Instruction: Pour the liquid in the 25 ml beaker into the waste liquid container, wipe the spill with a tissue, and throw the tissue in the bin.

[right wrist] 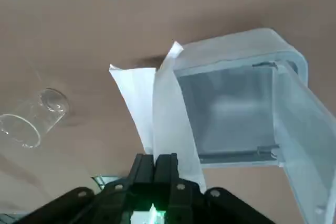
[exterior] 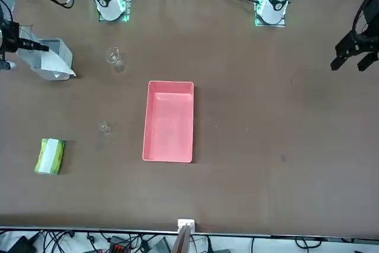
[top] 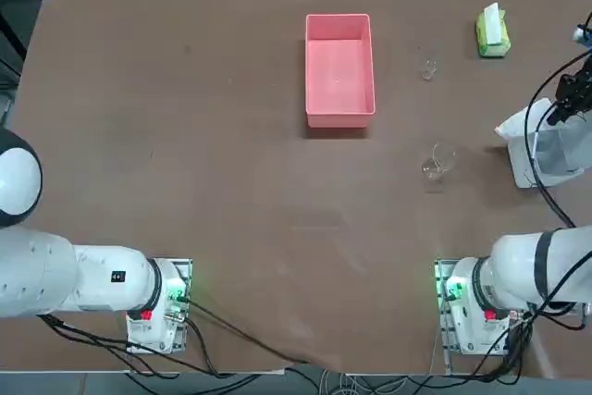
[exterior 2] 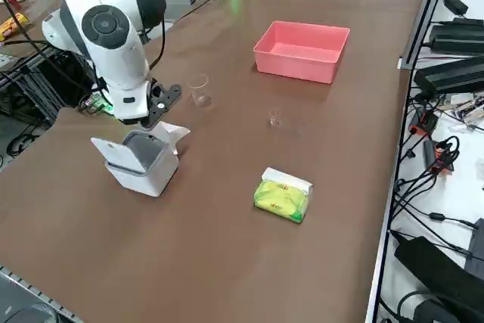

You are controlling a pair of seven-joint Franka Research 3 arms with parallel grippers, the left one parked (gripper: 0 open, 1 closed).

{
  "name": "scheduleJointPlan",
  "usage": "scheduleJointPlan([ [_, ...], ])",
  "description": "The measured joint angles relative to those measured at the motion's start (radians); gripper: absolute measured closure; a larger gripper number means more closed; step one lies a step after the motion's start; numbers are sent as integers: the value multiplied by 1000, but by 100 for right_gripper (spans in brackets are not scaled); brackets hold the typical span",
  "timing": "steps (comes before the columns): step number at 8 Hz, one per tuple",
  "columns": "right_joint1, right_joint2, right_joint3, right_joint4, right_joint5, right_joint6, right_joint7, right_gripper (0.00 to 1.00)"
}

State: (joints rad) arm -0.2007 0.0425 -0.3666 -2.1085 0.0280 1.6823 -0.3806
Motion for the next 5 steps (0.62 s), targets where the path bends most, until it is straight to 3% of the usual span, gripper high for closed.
scheduleJointPlan([
  [5, -80, -10, 0, 2, -9, -24, -48, 98],
])
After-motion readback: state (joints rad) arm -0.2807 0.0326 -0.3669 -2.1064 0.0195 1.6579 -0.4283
